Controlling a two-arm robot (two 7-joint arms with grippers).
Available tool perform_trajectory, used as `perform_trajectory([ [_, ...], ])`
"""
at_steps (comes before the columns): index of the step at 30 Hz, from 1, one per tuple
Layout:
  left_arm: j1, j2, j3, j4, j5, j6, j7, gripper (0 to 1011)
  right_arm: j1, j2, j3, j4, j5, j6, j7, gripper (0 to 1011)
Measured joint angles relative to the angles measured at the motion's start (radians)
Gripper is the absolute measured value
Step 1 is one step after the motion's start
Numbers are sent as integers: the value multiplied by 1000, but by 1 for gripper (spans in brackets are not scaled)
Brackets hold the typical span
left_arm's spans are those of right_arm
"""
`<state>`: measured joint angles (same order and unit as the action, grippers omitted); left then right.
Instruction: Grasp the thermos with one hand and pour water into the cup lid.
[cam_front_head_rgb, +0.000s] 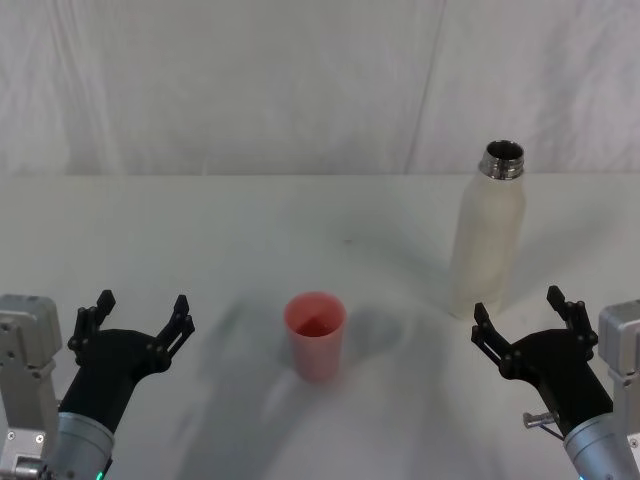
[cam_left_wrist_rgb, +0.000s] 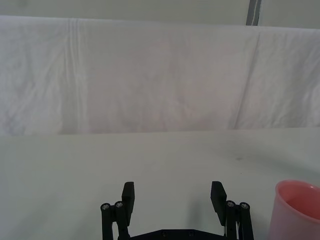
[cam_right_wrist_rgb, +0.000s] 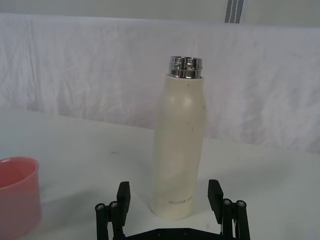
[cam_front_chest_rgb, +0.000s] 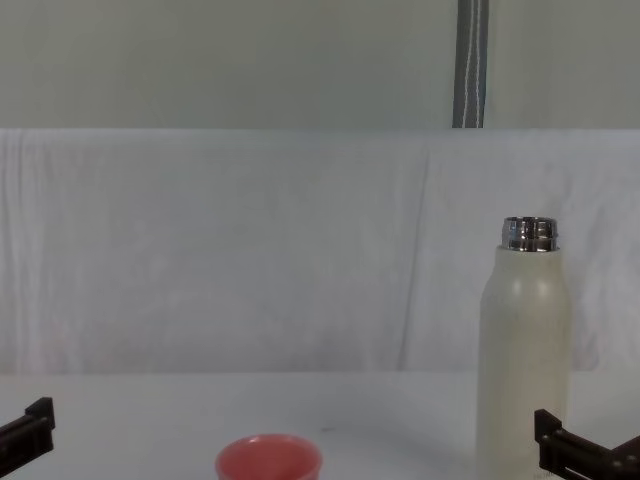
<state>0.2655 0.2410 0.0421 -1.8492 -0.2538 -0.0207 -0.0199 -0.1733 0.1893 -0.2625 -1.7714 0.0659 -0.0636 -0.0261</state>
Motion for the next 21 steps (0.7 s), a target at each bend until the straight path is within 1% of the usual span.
perform_trajectory([
  [21, 0, 0, 0, 0, 0, 0, 0, 1001, 0, 0, 0, 0, 0, 0, 0, 1001],
])
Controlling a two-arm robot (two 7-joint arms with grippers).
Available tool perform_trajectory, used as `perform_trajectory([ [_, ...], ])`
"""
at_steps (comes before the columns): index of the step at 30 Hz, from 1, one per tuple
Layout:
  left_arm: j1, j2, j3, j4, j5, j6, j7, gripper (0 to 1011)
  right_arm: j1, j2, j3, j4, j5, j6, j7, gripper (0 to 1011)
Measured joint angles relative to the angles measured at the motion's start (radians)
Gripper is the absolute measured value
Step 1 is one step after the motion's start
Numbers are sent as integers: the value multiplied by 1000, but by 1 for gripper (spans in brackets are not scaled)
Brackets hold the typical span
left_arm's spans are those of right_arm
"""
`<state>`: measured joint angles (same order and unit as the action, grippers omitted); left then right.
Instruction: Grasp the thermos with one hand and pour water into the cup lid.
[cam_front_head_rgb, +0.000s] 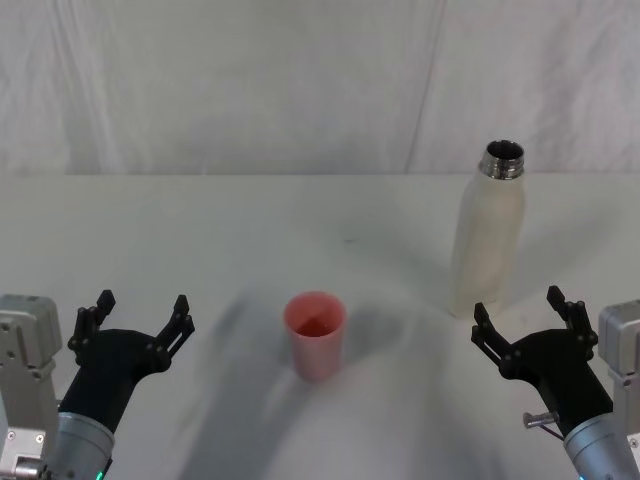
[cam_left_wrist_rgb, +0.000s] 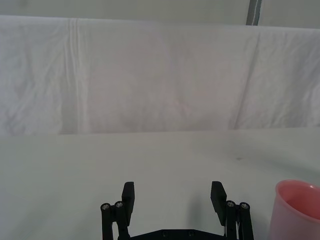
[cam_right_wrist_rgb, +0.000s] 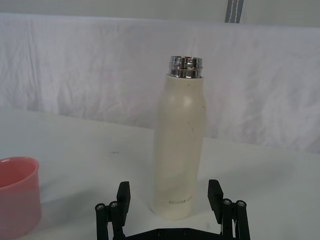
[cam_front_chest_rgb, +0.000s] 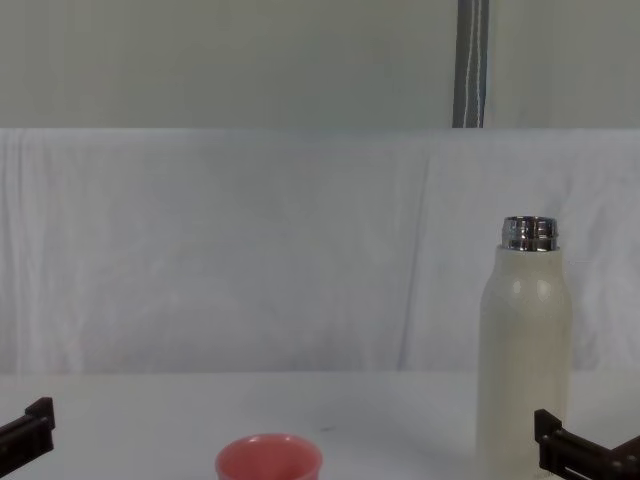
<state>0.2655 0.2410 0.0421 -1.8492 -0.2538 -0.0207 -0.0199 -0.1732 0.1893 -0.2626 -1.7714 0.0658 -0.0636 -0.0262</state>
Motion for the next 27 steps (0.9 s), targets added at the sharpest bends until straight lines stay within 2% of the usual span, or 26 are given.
perform_trajectory([
  [27, 0, 0, 0, 0, 0, 0, 0, 1001, 0, 0, 0, 0, 0, 0, 0, 1001],
])
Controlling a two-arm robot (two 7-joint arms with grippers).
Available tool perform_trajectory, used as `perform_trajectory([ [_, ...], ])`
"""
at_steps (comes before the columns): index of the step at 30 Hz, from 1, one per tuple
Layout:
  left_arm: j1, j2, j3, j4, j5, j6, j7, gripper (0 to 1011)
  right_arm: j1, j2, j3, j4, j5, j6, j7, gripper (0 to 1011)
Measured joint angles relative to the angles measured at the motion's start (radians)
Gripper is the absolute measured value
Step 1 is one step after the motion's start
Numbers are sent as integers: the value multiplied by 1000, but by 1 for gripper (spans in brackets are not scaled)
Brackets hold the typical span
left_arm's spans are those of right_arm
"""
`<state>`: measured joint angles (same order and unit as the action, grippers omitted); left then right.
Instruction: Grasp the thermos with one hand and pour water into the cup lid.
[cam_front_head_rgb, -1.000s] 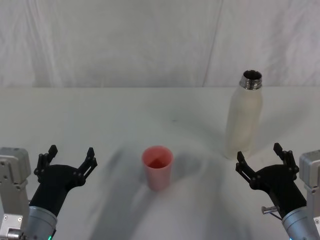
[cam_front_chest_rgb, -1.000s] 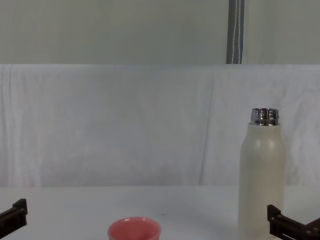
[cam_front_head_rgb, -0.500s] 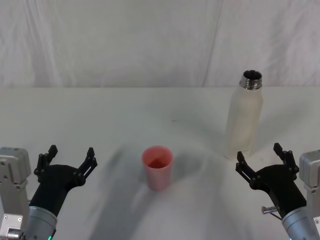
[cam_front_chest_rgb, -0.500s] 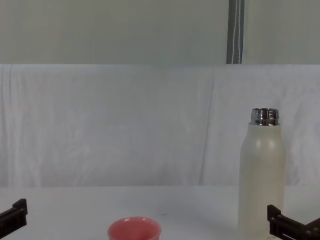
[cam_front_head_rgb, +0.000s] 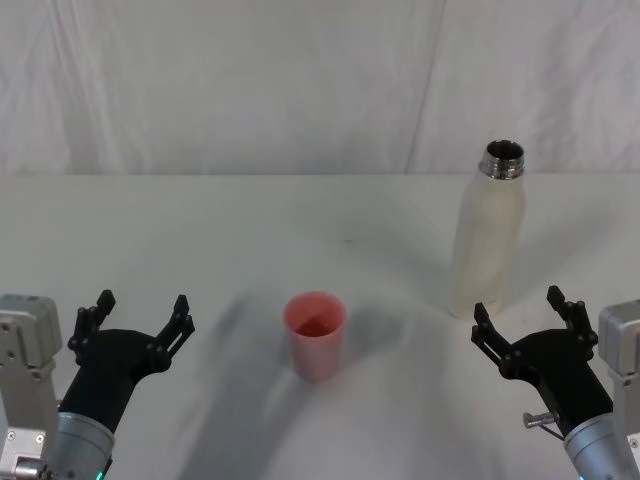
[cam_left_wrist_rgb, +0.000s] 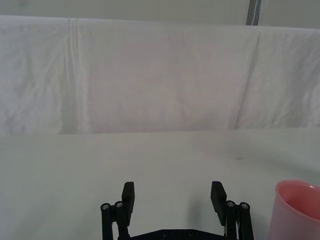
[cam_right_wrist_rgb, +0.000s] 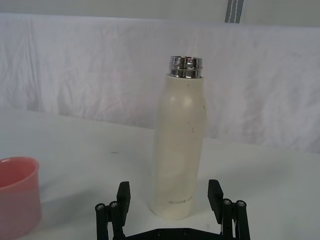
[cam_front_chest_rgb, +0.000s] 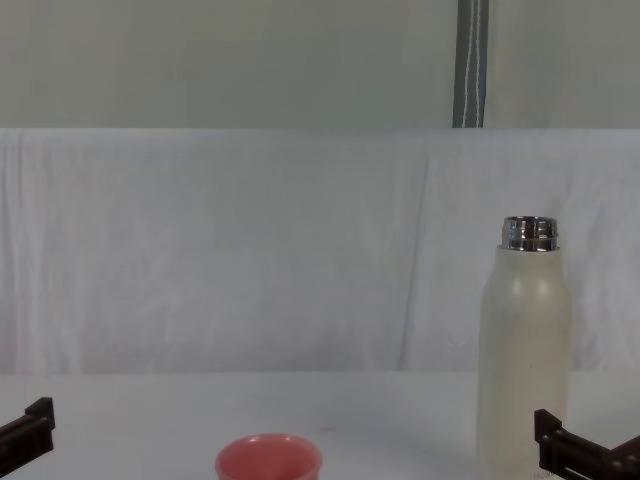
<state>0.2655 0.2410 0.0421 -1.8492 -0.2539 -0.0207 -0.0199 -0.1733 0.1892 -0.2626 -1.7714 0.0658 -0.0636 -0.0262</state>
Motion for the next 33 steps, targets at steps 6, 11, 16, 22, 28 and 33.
perform_trajectory([
  [6, 0, 0, 0, 0, 0, 0, 0, 1001, 0, 0, 0, 0, 0, 0, 0, 1001],
  [11, 0, 0, 0, 0, 0, 0, 0, 1001, 0, 0, 0, 0, 0, 0, 0, 1001],
  [16, 0, 0, 0, 0, 0, 0, 0, 1001, 0, 0, 0, 0, 0, 0, 0, 1001],
  [22, 0, 0, 0, 0, 0, 0, 0, 1001, -2, -4, 5, -3, 0, 2, 5, 1001],
  [28, 0, 0, 0, 0, 0, 0, 0, 1001, -10, -13, 21, -11, 1, 13, 27, 1001],
  [33, 0, 0, 0, 0, 0, 0, 0, 1001, -15, -19, 39, -19, 7, 32, 62, 1001],
])
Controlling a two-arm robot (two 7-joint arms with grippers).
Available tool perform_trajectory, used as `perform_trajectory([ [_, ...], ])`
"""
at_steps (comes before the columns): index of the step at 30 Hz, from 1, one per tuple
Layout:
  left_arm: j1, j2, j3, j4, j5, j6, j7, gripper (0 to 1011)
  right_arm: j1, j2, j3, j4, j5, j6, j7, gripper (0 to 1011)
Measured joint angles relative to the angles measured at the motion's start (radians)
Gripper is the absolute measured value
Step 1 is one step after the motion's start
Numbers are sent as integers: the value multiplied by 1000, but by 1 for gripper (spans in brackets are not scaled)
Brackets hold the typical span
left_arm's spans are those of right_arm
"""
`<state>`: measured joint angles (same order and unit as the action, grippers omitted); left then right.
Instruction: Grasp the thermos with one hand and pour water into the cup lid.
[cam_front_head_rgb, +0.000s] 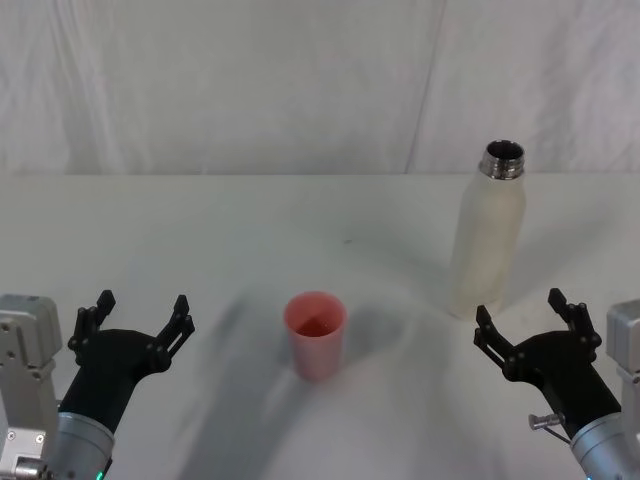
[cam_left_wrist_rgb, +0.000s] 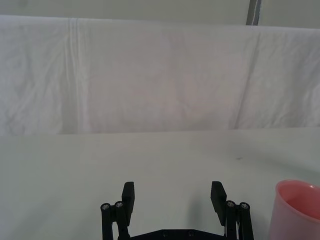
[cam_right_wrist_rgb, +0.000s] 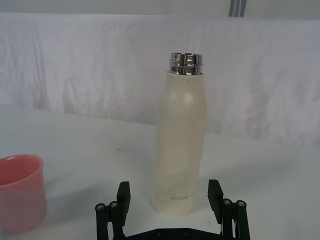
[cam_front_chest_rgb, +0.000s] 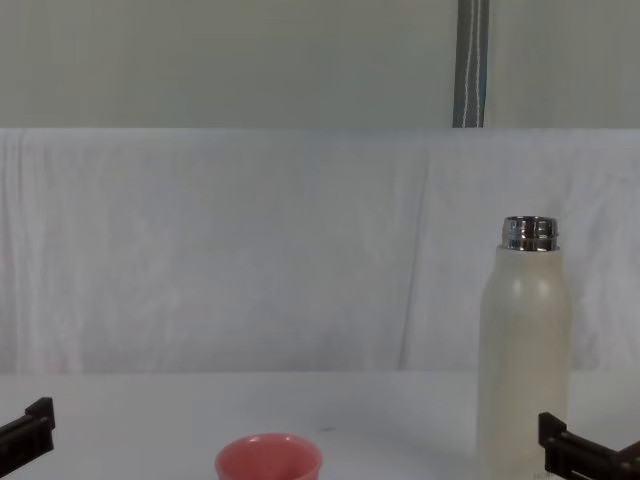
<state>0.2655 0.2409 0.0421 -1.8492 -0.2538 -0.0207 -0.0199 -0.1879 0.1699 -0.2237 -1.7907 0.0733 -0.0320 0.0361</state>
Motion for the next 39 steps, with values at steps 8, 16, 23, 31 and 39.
perform_trajectory([
  [8, 0, 0, 0, 0, 0, 0, 0, 1001, 15, -5, 20, -1, 24, 38, 56, 1001],
  [16, 0, 0, 0, 0, 0, 0, 0, 1001, 56, -13, 32, 27, 31, 61, 97, 1001],
  [23, 0, 0, 0, 0, 0, 0, 0, 1001, 98, -18, 32, 63, 18, 71, 105, 1001],
  [31, 0, 0, 0, 0, 0, 0, 0, 1001, 134, -26, 32, 93, 13, 85, 109, 1001],
  [39, 0, 0, 0, 0, 0, 0, 0, 1001, 167, -30, 33, 124, 10, 99, 116, 1001],
])
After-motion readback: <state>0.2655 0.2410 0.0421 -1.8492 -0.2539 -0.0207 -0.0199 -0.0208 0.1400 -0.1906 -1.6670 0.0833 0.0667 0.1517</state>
